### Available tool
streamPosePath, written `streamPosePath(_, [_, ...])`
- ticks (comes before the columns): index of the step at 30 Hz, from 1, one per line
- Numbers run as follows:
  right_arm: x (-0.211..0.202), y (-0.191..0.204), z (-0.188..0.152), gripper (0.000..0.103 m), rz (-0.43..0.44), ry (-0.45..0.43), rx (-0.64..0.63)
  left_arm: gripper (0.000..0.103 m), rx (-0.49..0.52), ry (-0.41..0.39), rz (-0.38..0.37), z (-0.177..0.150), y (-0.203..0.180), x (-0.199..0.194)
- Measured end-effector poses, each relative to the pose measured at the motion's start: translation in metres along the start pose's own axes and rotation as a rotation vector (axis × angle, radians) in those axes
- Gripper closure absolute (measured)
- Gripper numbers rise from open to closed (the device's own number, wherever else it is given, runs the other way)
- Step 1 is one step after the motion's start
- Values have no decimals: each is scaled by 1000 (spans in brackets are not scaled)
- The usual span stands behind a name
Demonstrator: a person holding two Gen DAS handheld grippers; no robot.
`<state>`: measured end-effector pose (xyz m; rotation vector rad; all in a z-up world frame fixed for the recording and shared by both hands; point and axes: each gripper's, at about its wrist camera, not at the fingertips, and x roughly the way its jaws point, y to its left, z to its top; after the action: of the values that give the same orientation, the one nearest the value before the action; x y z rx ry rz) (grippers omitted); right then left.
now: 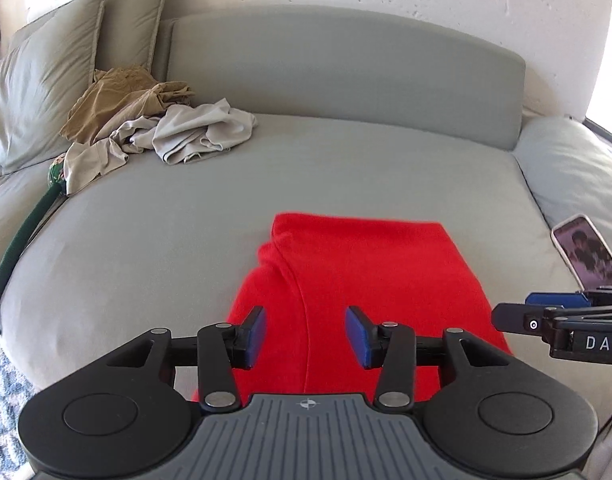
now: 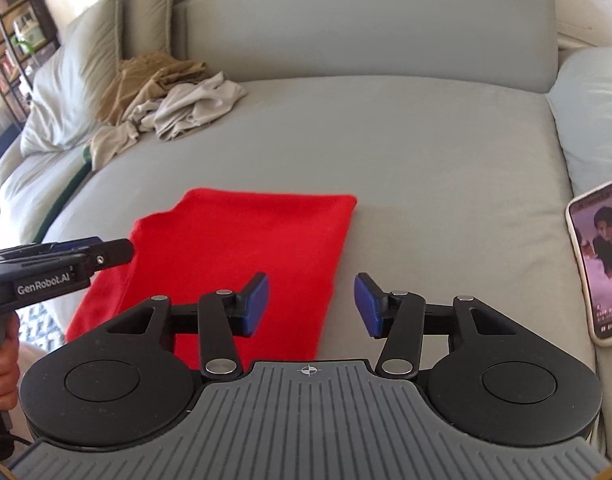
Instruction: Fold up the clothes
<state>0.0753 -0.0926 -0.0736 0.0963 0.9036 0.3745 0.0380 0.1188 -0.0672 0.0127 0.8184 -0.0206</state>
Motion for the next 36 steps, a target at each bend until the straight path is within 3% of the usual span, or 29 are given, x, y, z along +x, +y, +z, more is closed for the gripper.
streamPosePath(8, [-23, 41, -57, 51, 52, 19, -133, 60, -8, 72, 70, -56, -18, -9])
streamPosePath(12, [-21, 52, -70, 51, 57, 49, -185, 60, 7, 118, 99, -61, -20, -6])
streamPosePath(19, [-21, 40, -84, 51, 48, 131, -165, 61, -30, 218, 128, -71, -8, -7])
streamPosePath(23, [-43, 21, -82, 44, 76, 147, -69, 54, -94, 177, 76, -67, 9, -25])
streamPosePath(28, [-62, -23, -74, 25, 195, 81, 172, 32, -342, 96, 13, -56, 57, -35])
streamPosePath(31, [-59, -44, -72, 25, 250, 79, 320, 30, -431, 85, -3, -52, 73, -30])
streamPosePath(36, [-50, -53, -78, 25, 306, 91, 416, 25, -481, 94, -52, -50, 77, -15])
